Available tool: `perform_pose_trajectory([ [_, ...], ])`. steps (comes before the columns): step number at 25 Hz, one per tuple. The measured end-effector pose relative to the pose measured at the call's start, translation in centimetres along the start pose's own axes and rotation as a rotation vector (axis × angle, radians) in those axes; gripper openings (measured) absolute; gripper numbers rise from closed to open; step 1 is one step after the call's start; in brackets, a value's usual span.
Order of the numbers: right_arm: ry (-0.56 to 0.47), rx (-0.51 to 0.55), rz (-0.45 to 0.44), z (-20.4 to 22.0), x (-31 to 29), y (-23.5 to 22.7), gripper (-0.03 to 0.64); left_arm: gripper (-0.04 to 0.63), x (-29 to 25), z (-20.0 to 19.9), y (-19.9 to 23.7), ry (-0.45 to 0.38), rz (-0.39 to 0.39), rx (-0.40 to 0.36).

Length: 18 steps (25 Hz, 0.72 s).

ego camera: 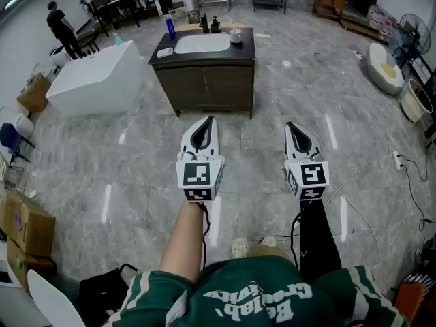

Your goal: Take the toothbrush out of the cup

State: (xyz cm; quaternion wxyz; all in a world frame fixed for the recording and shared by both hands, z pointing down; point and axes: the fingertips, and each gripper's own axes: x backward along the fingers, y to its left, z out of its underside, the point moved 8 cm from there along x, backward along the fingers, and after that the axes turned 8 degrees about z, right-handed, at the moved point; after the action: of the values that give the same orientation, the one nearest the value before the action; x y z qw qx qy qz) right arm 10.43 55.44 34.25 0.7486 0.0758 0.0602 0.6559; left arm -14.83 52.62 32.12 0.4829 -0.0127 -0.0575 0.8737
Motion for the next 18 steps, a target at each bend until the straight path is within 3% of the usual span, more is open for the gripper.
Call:
perform_pose_trajectory([
  [6,-0.002,-0.033,-0.023,0.1,-0.2,1.2,0.005,0.000,0.5,-0.1,0.5,-0.006,0.017,-0.006],
  [7,-0.004,-0.045,-0.033,0.2,-0.3,1.4,0.024,0.000,0.5,-0.1,0.7,-0.005,0.017,-0.002],
  [9,-0.008,-0.059,-0.049,0.3,-0.4,1.8,0.149,0.000,0.7,-0.1,1.1,-0.006,0.016,0.010],
  [10,-0.010,-0.062,-0.050,0.4,-0.4,2.0,0.177,0.000,0.8,-0.1,1.3,-0.006,0.016,0.015],
  [18,-0.045,-0.071,-0.054,-0.2,-1.3,1.9,0.195,0.000,0.2,-0.1,1.3,-0.010,0.028,0.021],
])
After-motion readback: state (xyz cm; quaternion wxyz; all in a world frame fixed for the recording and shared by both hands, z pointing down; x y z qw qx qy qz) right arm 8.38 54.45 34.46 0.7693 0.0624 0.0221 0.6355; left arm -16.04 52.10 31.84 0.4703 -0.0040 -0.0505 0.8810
